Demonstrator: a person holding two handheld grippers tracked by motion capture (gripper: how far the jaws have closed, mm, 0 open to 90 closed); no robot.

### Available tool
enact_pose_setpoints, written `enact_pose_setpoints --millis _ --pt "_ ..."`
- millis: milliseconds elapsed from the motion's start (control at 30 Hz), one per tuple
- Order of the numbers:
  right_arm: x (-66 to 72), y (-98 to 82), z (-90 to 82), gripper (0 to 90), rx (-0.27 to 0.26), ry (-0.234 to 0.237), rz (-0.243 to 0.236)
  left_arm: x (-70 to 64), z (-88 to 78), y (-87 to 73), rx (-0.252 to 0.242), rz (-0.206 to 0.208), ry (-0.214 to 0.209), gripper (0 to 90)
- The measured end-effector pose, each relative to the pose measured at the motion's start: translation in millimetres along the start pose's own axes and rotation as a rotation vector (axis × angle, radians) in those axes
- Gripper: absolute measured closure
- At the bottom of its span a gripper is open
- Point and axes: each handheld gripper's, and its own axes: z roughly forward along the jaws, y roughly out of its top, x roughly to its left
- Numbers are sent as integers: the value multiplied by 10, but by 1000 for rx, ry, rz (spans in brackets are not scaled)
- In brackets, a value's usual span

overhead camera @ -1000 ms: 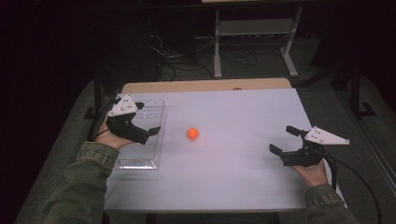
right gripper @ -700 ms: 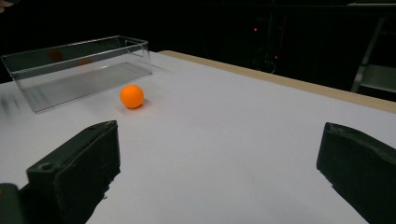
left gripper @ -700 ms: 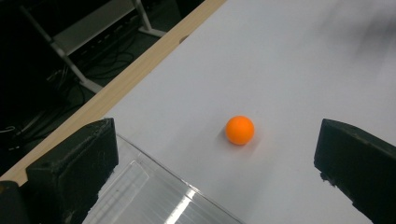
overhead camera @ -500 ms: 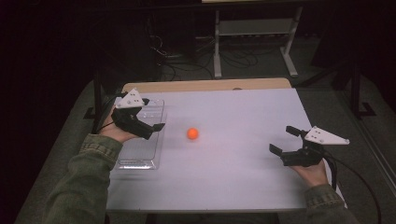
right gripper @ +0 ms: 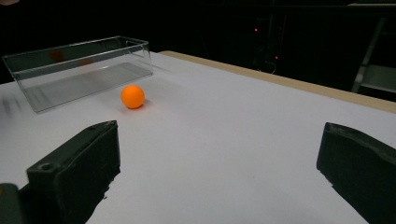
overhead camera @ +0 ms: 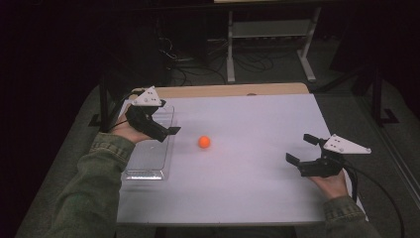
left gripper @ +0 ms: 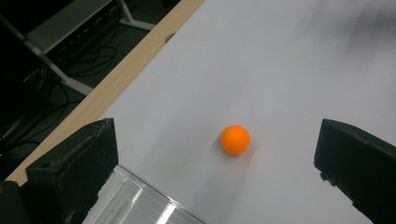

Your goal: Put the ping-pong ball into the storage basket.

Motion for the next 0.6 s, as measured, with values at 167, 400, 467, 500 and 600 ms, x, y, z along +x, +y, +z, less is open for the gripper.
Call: enact_pose_setpoints --millis 167,400,467,500,600 --pt "1 0 -2 0 -1 0 0 47 55 43 37 9 -9 0" --pt "0 -3 -4 0 0 2 2 94 139 103 74 24 -17 0" --pt "0 -4 -5 0 0 2 2 97 157 116 85 29 -18 0" --pt "0 -4 -6 0 0 2 3 96 171 122 89 30 -19 0" --pt "2 -3 -9 0 -1 3 2 97 212 157 102 40 -26 0"
